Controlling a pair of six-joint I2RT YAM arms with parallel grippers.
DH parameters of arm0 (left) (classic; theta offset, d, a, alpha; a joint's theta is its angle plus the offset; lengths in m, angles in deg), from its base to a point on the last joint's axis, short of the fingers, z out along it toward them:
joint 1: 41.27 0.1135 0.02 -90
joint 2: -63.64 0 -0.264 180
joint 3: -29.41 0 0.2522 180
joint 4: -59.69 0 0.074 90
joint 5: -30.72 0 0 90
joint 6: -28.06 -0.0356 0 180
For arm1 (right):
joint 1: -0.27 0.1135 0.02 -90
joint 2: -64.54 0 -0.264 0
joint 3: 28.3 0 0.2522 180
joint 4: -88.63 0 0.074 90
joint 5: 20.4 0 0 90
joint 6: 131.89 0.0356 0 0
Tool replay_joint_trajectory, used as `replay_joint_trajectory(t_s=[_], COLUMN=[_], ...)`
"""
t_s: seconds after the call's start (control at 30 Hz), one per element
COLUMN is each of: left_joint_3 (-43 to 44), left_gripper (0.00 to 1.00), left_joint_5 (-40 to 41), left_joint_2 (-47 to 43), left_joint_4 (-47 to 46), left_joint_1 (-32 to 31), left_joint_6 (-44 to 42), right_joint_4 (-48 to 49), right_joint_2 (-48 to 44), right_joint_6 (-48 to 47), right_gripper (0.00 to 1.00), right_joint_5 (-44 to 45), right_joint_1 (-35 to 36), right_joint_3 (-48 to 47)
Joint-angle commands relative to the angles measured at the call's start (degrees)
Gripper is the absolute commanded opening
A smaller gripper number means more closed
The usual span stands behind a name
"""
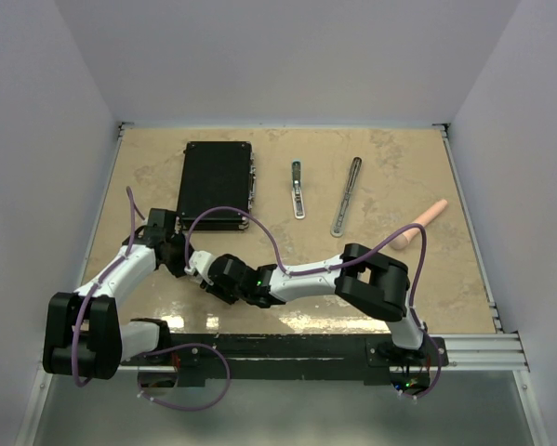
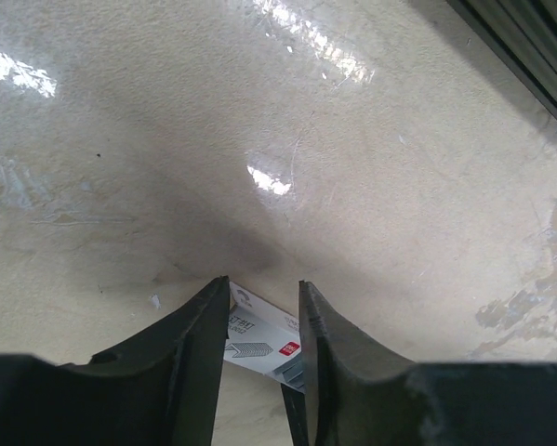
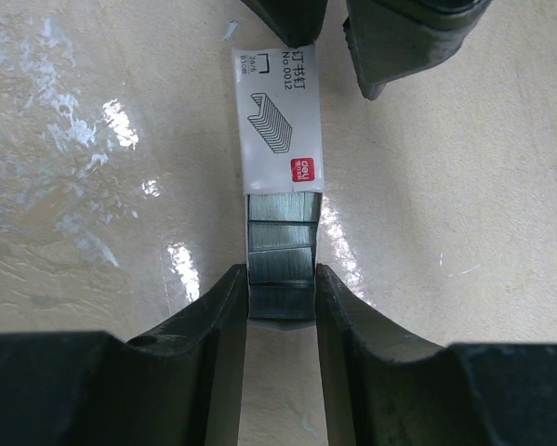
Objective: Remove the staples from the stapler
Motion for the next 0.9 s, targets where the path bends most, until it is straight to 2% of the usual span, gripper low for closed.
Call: replay_joint_trajectory(t_s=[0.0,0.23,0.73,0.87], left_joint_3=[-0.76,-0.93,-1.64,-1.46], left_gripper=[0.38,0.36,0.34,0.34], left_joint_5=[-2.55,-3.34,-4.66,-4.66], left_joint_2=[0.07,0.69,-0.19,-0.46], left_joint_4=[-2.75,-3.19,-2.22,-2.31], left_joint_1=[0.09,0.09,0.09,0.09], left_joint_6=[-0.57,-0.83,-0.22,-0.22], right_joint_4=[-1.8,-1.0,-0.3,-0.39], right_joint_2=[-1.44,-1.7,-0.56,-0.56], right_joint_6=[-0.88,-2.55,0.35,-0.26], right_gripper=[0.32,0.32,0.32,0.32], right_joint_5=[-2.79,-2.7,3.71,1.61], right_joint_1=[0.05,0.14,0.05,0.05], right_joint_3=[0.82,1.52,0.21,0.03])
